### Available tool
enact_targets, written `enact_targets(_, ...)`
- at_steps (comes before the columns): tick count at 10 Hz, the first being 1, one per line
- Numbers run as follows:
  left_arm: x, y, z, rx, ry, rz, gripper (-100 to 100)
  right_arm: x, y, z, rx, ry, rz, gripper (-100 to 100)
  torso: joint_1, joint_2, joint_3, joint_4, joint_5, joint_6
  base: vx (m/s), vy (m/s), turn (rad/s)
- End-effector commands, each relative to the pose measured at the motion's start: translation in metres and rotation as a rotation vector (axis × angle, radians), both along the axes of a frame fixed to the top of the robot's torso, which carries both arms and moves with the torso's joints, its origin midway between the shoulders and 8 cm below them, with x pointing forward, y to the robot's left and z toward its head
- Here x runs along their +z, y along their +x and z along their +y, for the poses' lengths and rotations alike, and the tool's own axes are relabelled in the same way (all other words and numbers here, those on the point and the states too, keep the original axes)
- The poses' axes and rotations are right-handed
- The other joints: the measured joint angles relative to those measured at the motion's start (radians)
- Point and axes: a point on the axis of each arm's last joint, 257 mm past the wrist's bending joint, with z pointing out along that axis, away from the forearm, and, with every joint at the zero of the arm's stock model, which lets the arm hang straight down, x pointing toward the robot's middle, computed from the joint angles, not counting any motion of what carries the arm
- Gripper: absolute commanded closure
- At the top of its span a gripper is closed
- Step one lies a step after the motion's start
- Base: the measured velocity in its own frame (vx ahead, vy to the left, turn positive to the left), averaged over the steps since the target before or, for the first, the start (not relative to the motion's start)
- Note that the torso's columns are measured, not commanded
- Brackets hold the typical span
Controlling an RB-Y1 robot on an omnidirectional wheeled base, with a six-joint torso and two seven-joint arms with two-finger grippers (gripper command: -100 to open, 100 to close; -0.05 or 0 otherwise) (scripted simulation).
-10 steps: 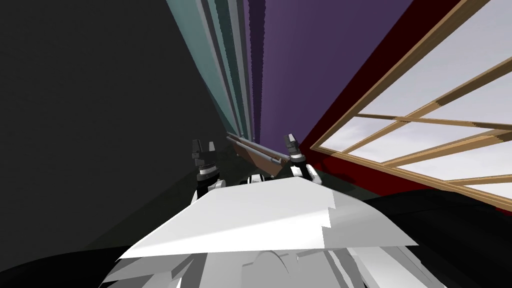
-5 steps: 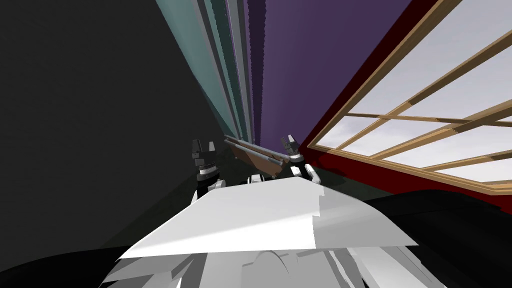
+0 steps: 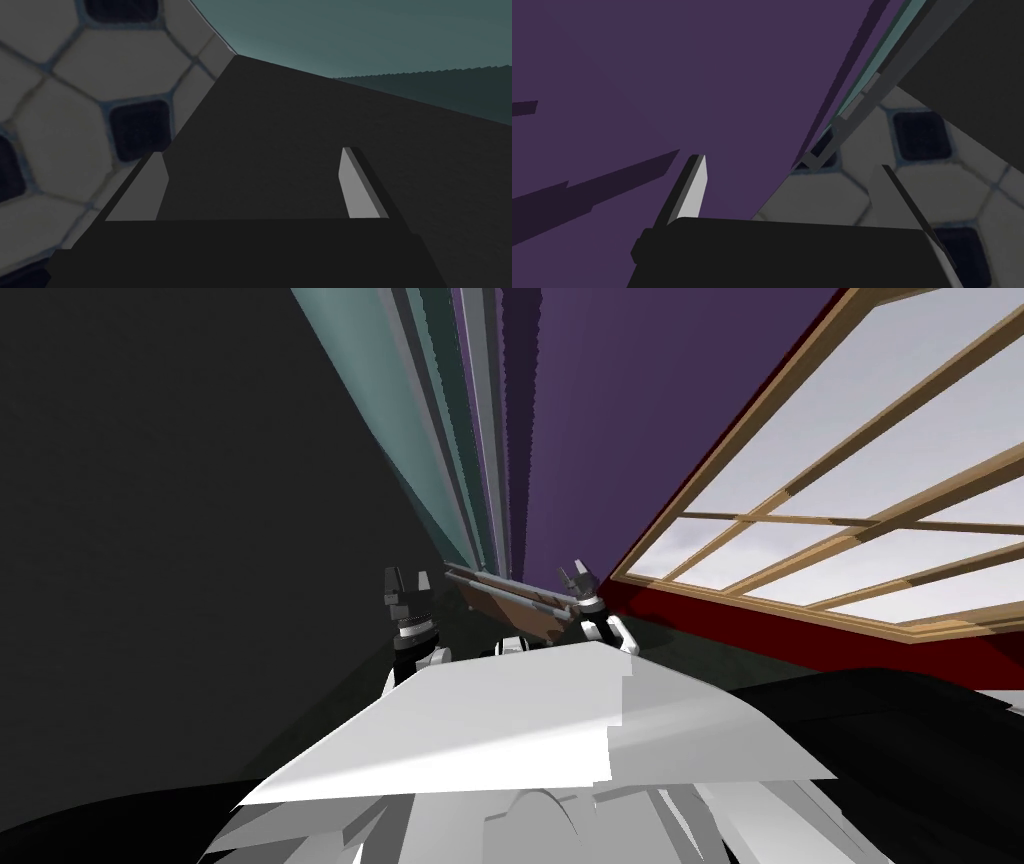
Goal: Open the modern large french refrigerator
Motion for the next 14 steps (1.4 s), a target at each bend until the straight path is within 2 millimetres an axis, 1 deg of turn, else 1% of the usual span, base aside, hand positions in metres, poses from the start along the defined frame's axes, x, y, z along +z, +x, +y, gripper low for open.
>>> enact_targets(1,0.0,0.0,0.0,0.0,0.0,0.0,0,-0.014,0.006,0.002,-0.044,-0.086,-0.005,-100,-0.001,-0.002,-0.001,-0.001,-0.001,0.0,0.056,0.084,-0.104)
enact_targets(2,0.0,0.0,0.0,0.0,0.0,0.0,0,-0.024,0.01,0.002,-0.059,-0.13,-0.001,-100,-0.002,-0.002,-0.001,-0.001,-0.001,-0.002,0.061,0.101,-0.156)
enact_targets(3,0.0,0.0,0.0,0.0,0.0,0.0,0,-0.024,0.01,0.002,-0.076,-0.154,-0.011,-100,0.0,-0.003,-0.001,-0.002,-0.001,0.0,0.058,0.095,-0.115)
enact_targets(4,0.0,0.0,0.0,0.0,0.0,0.0,0,-0.034,0.014,0.003,-0.09,-0.198,-0.007,-100,0.0,-0.003,-0.002,-0.002,-0.001,-0.001,0.047,0.133,-0.192)
enact_targets(5,0.0,0.0,0.0,0.0,0.0,0.0,0,-0.034,0.014,0.003,-0.106,-0.221,-0.016,-100,0.002,-0.002,-0.001,-0.001,0.0,0.0,0.046,0.115,-0.112)
enact_targets(6,0.0,0.0,0.0,0.0,0.0,0.0,0,-0.045,0.017,0.004,-0.12,-0.264,-0.012,-100,0.001,-0.001,0.0,0.0,0.0,-0.001,0.082,0.115,-0.185)
enact_targets(7,0.0,0.0,0.0,0.0,0.0,0.0,0,-0.045,0.017,0.004,-0.135,-0.286,-0.022,-100,0.001,-0.003,-0.001,-0.001,0.0,-0.001,0.069,0.102,-0.12)
enact_targets(8,0.0,0.0,0.0,0.0,0.0,0.0,0,-0.056,0.021,0.005,-0.146,-0.328,-0.018,-100,0.001,-0.003,-0.002,-0.002,-0.001,-0.003,0.052,0.118,-0.182)
enact_targets(9,0.0,0.0,0.0,0.0,0.0,0.0,0,-0.056,0.021,0.005,-0.162,-0.351,-0.027,-100,0.002,-0.004,-0.002,-0.002,-0.001,-0.002,0.035,0.09,-0.098)
enact_targets(10,0.0,0.0,0.0,0.0,0.0,0.0,0,-0.067,0.024,0.006,-0.171,-0.392,-0.022,-100,0.0,-0.003,-0.002,-0.002,-0.001,-0.003,0.043,0.092,-0.174)
enact_targets(11,0.0,0.0,0.0,0.0,0.0,0.0,0,-0.067,0.024,0.006,-0.187,-0.415,-0.033,-100,0.0,-0.003,-0.001,-0.002,-0.001,0.0,0.039,0.099,-0.103)
enact_targets(12,0.0,0.0,0.0,0.0,0.0,0.0,0,-0.078,0.027,0.007,-0.195,-0.454,-0.028,-100,0.0,-0.001,0.0,-0.001,-0.001,-0.001,0.048,0.114,-0.205)
enact_targets(13,0.0,0.0,0.0,0.0,0.0,0.0,0,-0.078,0.027,0.007,-0.21,-0.478,-0.039,-100,0.001,-0.003,-0.001,-0.002,-0.001,-0.001,0.041,0.11,-0.078)
enact_targets(14,0.0,0.0,0.0,0.0,0.0,0.0,0,-0.088,0.029,0.009,-0.217,-0.516,-0.035,-100,0.0,-0.001,-0.001,-0.001,-0.001,-0.001,0.04,0.118,-0.157)
